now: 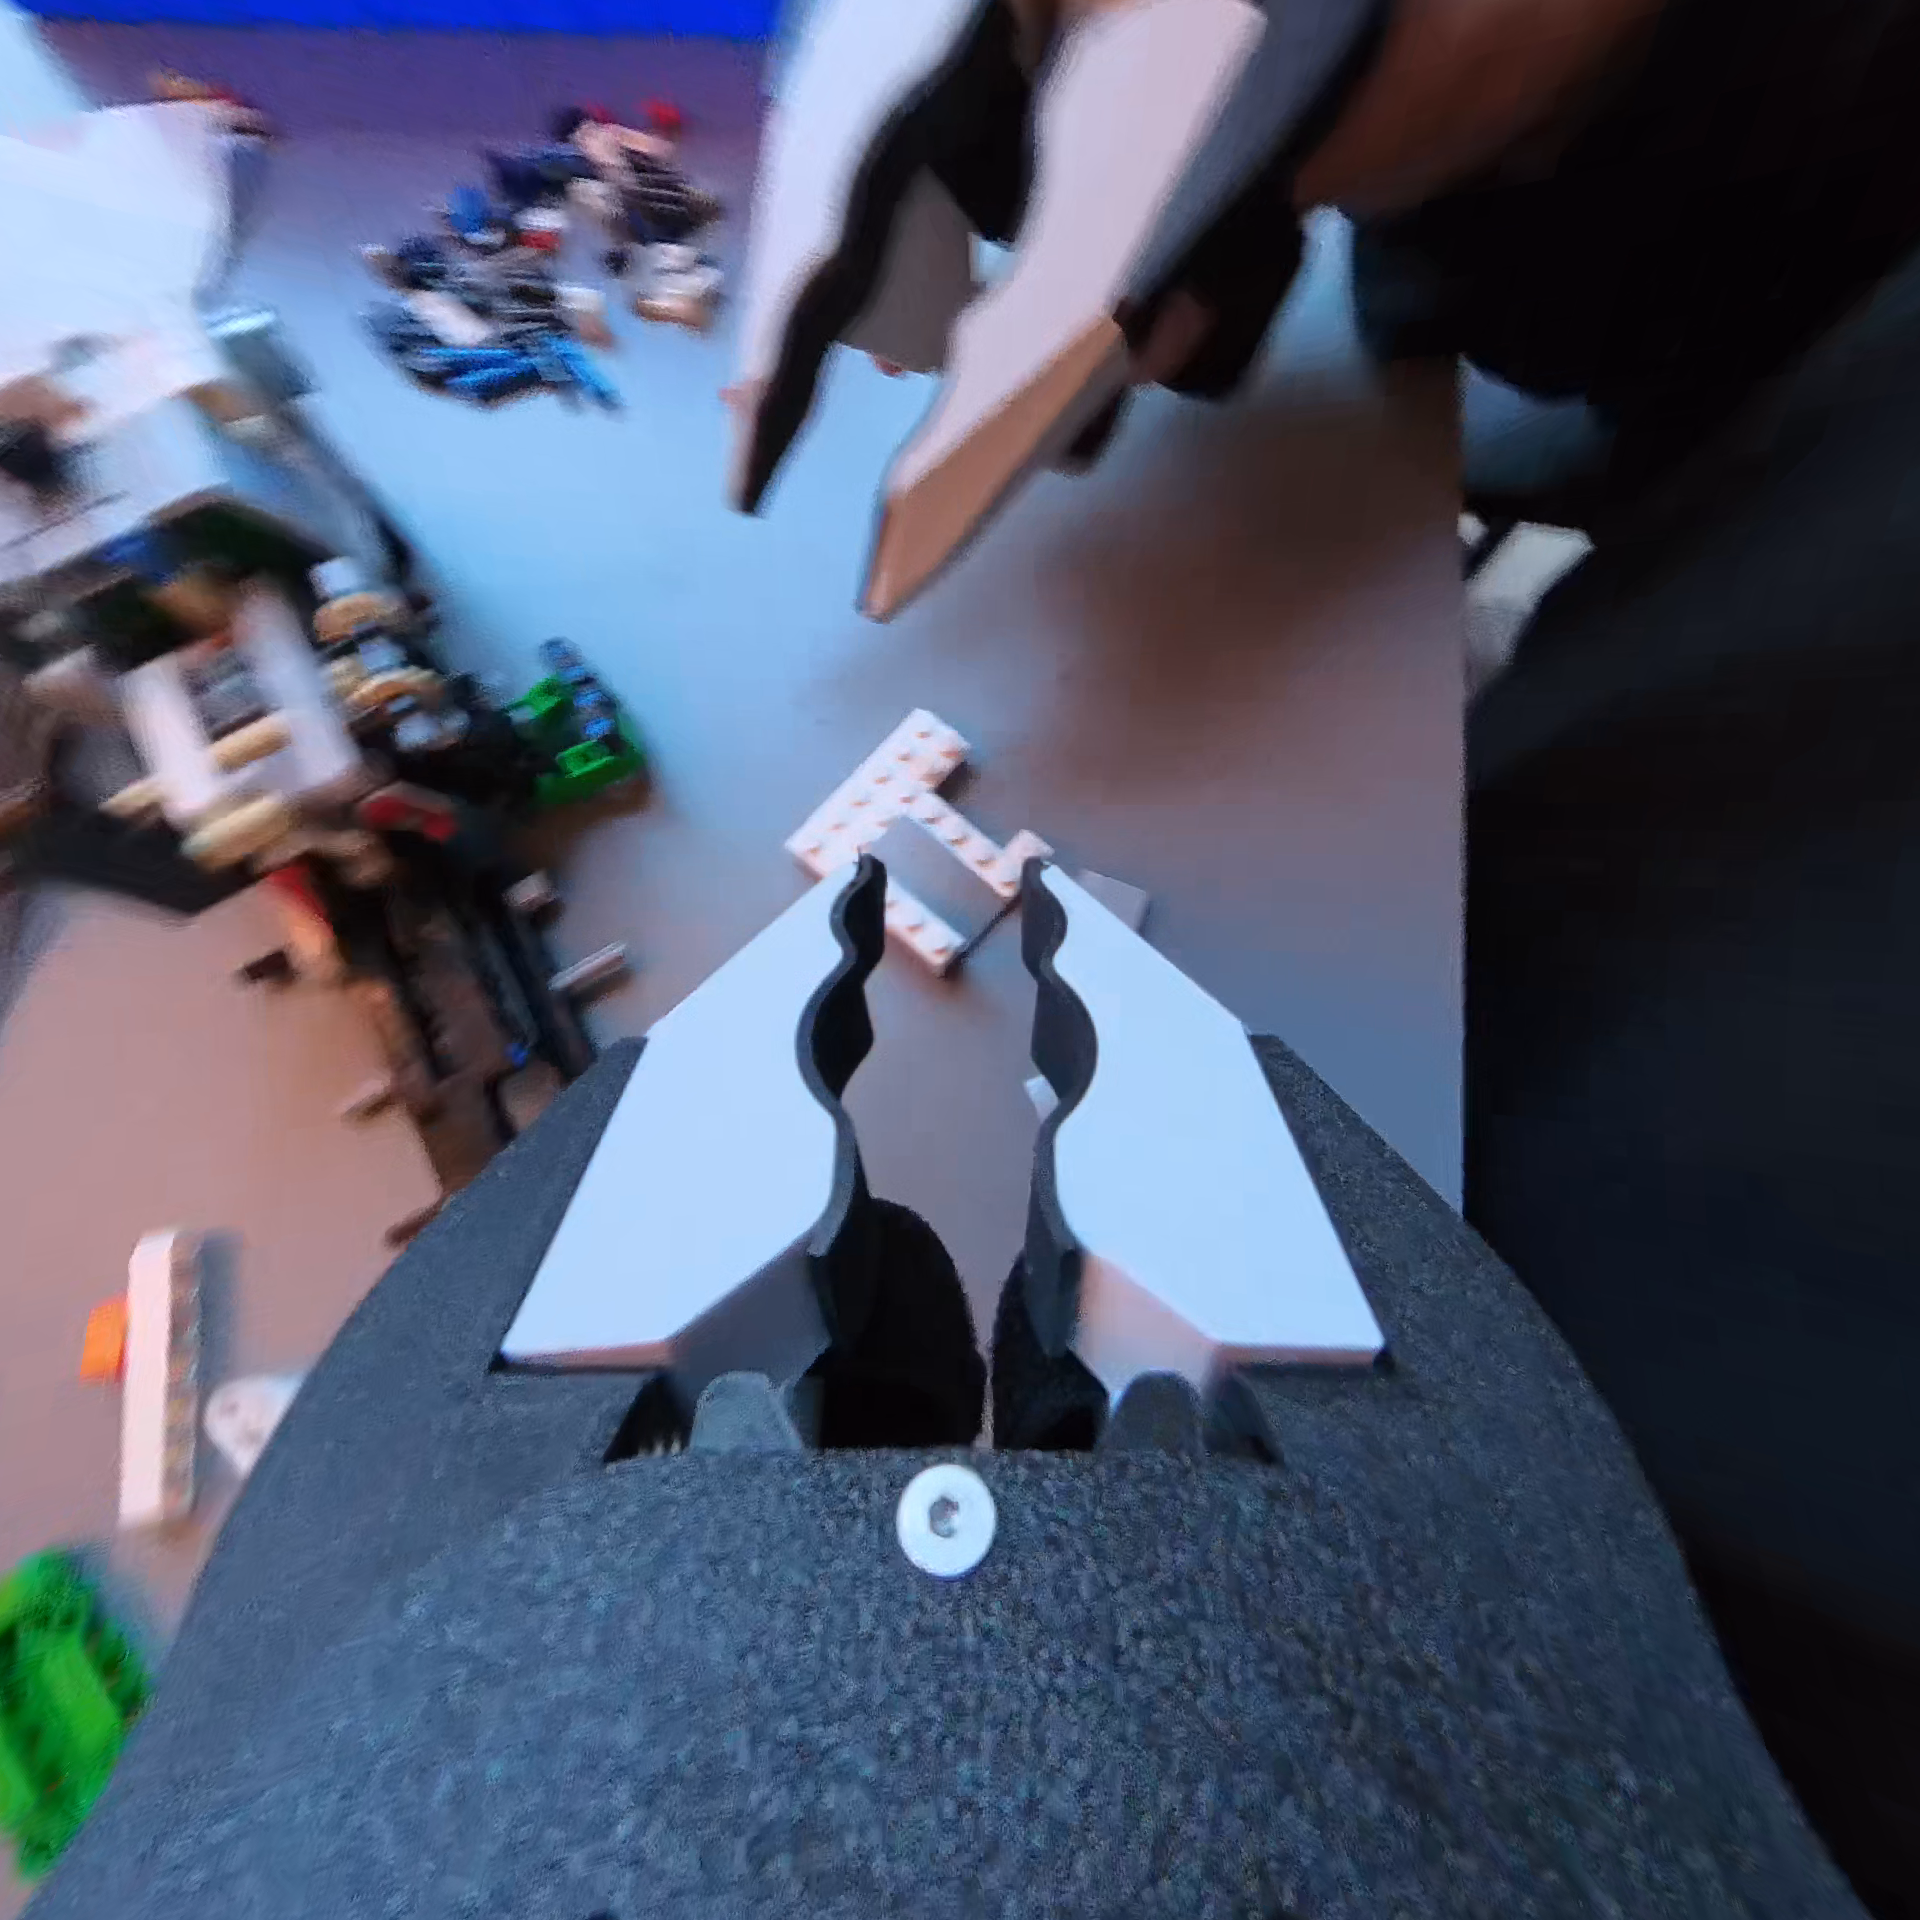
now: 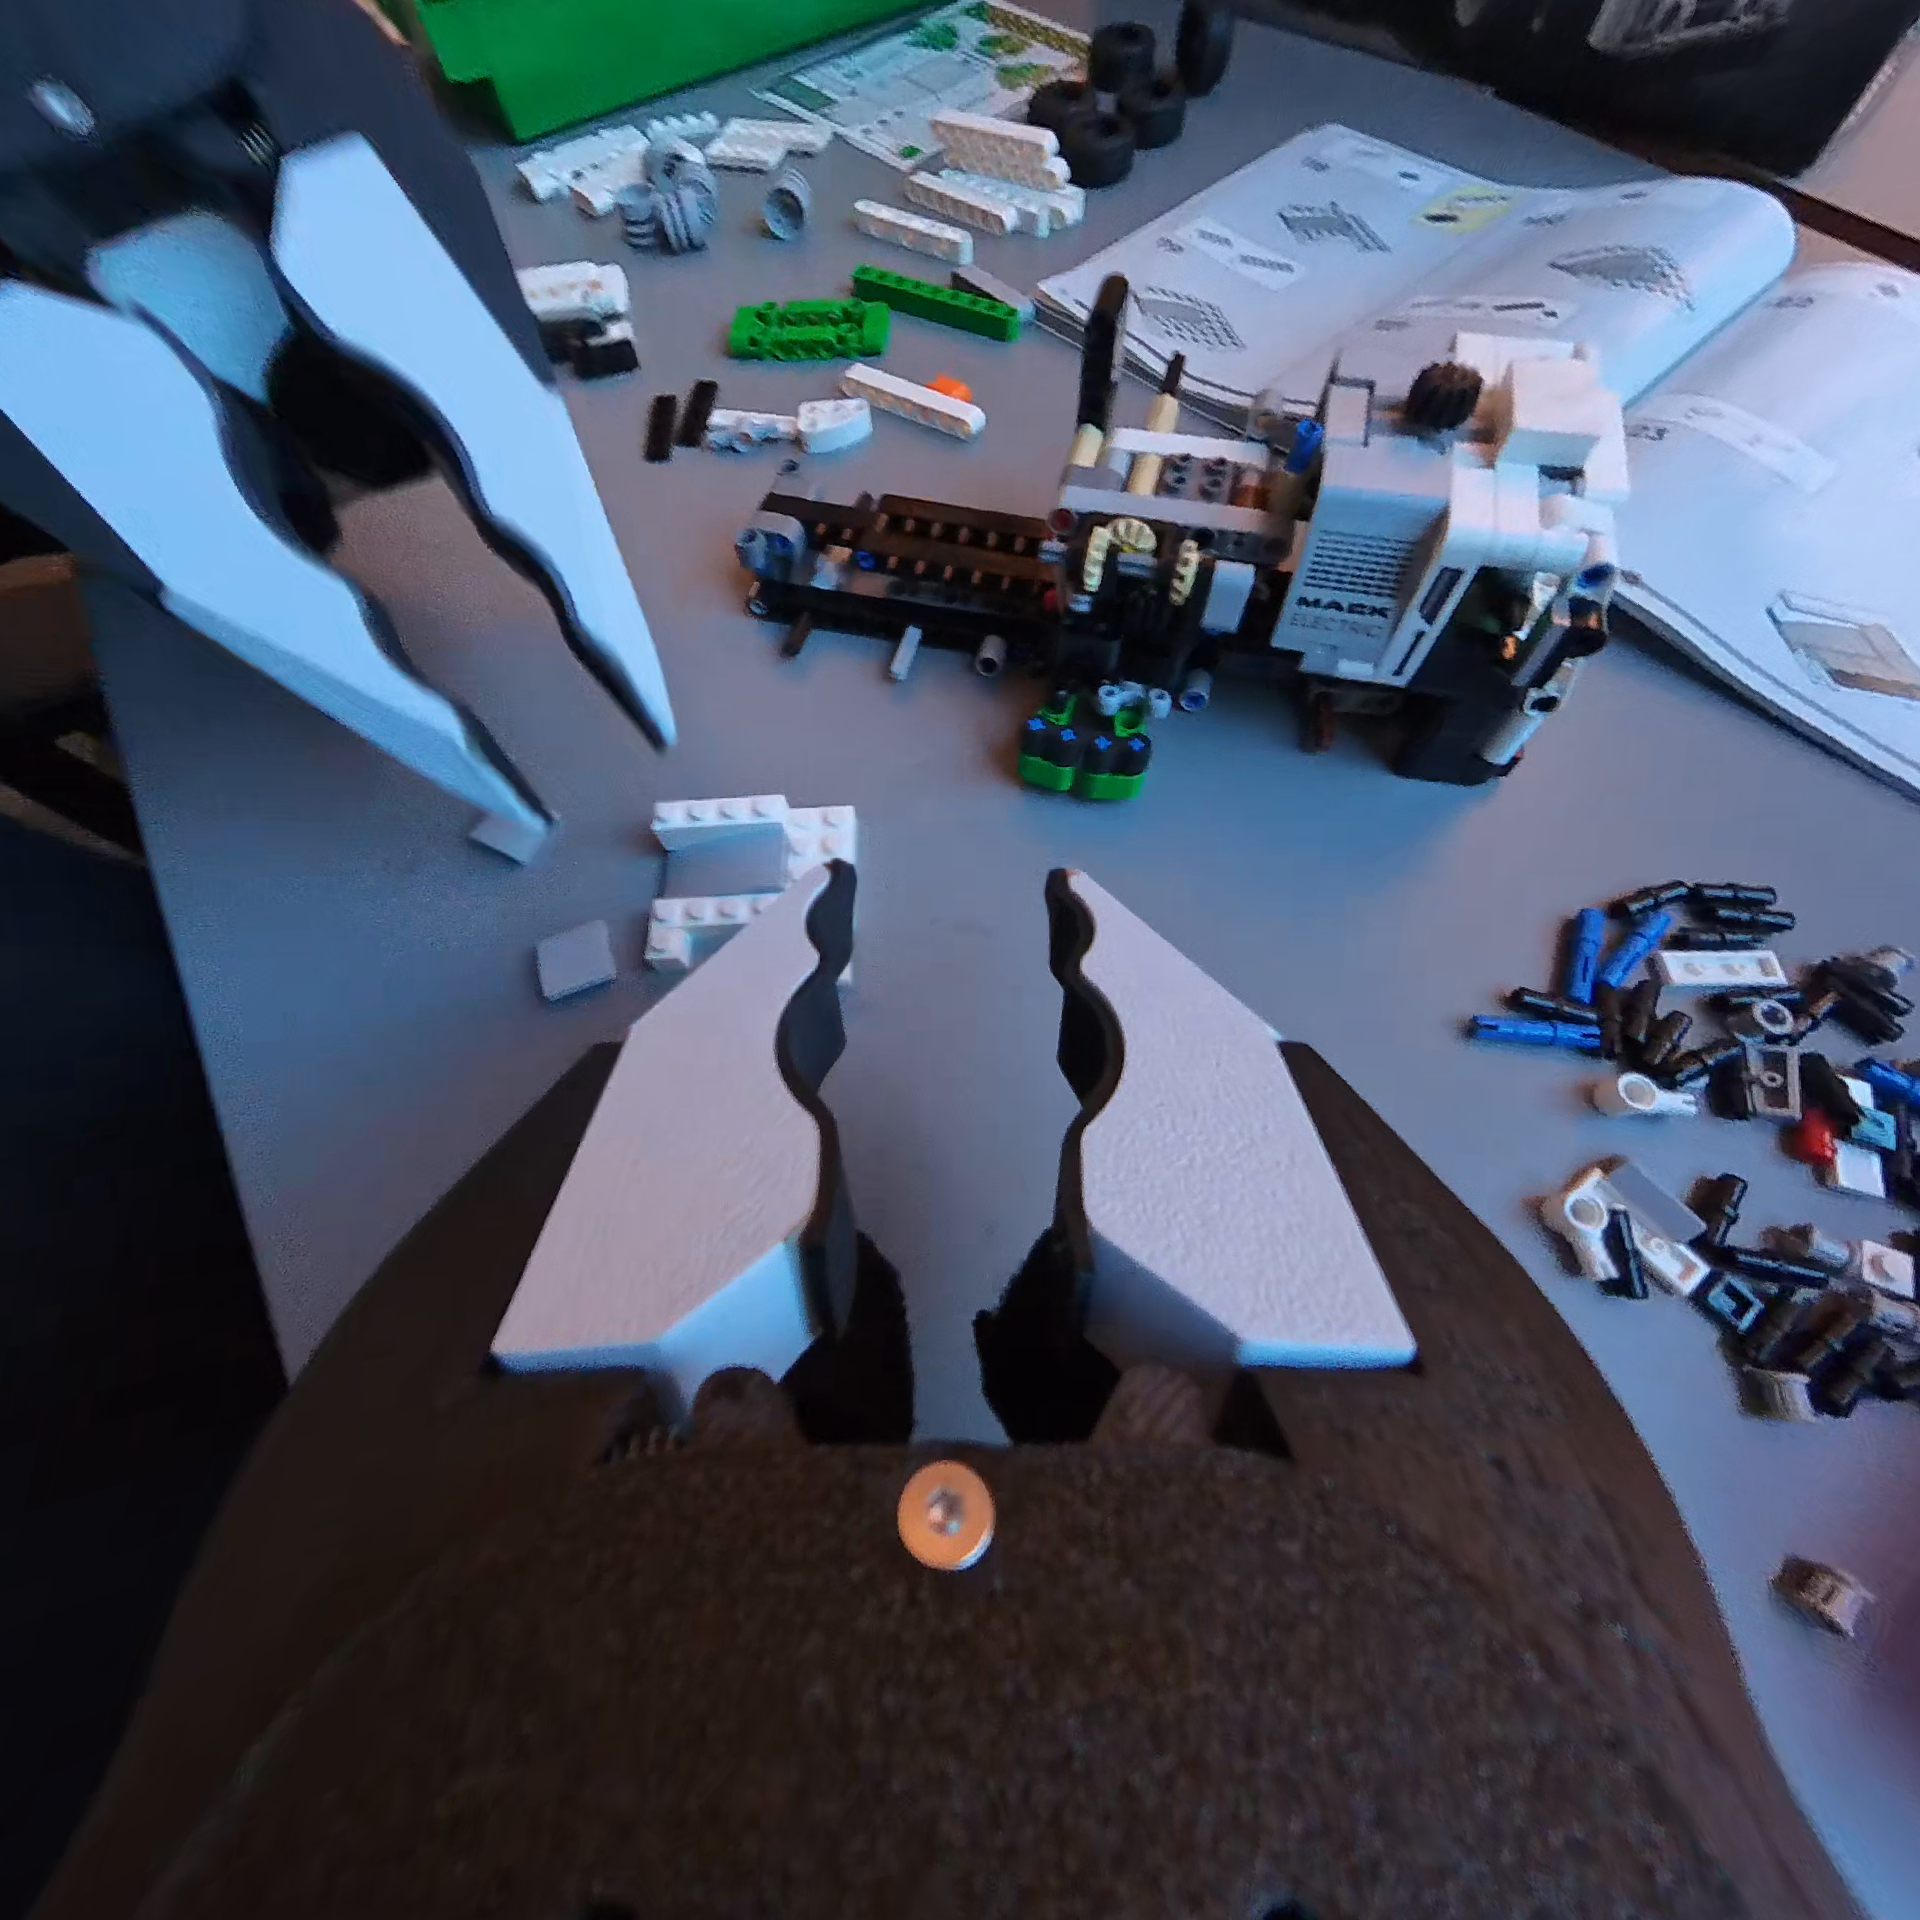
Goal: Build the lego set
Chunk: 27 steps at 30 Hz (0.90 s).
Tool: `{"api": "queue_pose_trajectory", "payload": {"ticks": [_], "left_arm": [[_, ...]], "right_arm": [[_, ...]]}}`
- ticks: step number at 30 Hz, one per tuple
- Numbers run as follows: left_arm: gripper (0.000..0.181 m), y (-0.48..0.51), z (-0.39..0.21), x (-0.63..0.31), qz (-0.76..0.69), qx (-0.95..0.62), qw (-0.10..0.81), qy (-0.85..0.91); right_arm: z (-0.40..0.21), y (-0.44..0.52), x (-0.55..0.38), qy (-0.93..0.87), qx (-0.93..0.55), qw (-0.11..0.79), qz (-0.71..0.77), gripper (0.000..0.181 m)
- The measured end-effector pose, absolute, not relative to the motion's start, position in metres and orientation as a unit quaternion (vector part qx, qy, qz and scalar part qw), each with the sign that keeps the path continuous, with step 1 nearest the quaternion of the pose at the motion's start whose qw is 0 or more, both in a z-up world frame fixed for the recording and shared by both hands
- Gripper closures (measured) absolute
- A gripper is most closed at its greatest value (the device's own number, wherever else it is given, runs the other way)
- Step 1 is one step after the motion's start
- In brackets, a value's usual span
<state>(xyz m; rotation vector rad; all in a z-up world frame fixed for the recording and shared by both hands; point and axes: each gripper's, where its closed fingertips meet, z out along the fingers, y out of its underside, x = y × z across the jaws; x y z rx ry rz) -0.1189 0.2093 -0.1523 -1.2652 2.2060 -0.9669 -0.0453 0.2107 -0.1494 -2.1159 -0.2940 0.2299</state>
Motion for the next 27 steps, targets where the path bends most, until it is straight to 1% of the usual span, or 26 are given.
{"api": "queue_pose_trajectory", "payload": {"ticks": [5,8,12,14,20,27], "left_arm": [[0.156,0.244,-0.148,-0.130,-0.351,-0.558,0.256,0.706],[0.155,0.244,-0.148,-0.145,-0.350,-0.582,0.251,0.690],[0.156,0.230,-0.152,-0.162,-0.338,-0.576,0.245,0.703],[0.158,0.220,-0.158,-0.167,-0.335,-0.569,0.231,0.714],[0.160,0.166,-0.163,-0.166,-0.400,-0.539,0.158,0.724],[0.154,0.154,-0.188,-0.158,-0.373,-0.545,0.145,0.737]], "right_arm": [[-0.155,0.208,-0.049,-0.129,-0.871,0.467,0.088,0.144],[-0.155,0.198,-0.065,-0.157,-0.873,0.446,0.116,0.149],[-0.155,0.172,-0.112,-0.248,-0.857,0.412,0.183,0.148],[-0.160,0.167,-0.125,-0.274,-0.857,0.396,0.183,0.148],[-0.177,0.171,-0.138,-0.283,-0.867,0.366,0.183,0.147],[-0.184,0.176,-0.140,-0.283,-0.867,0.369,0.177,0.146]]}}
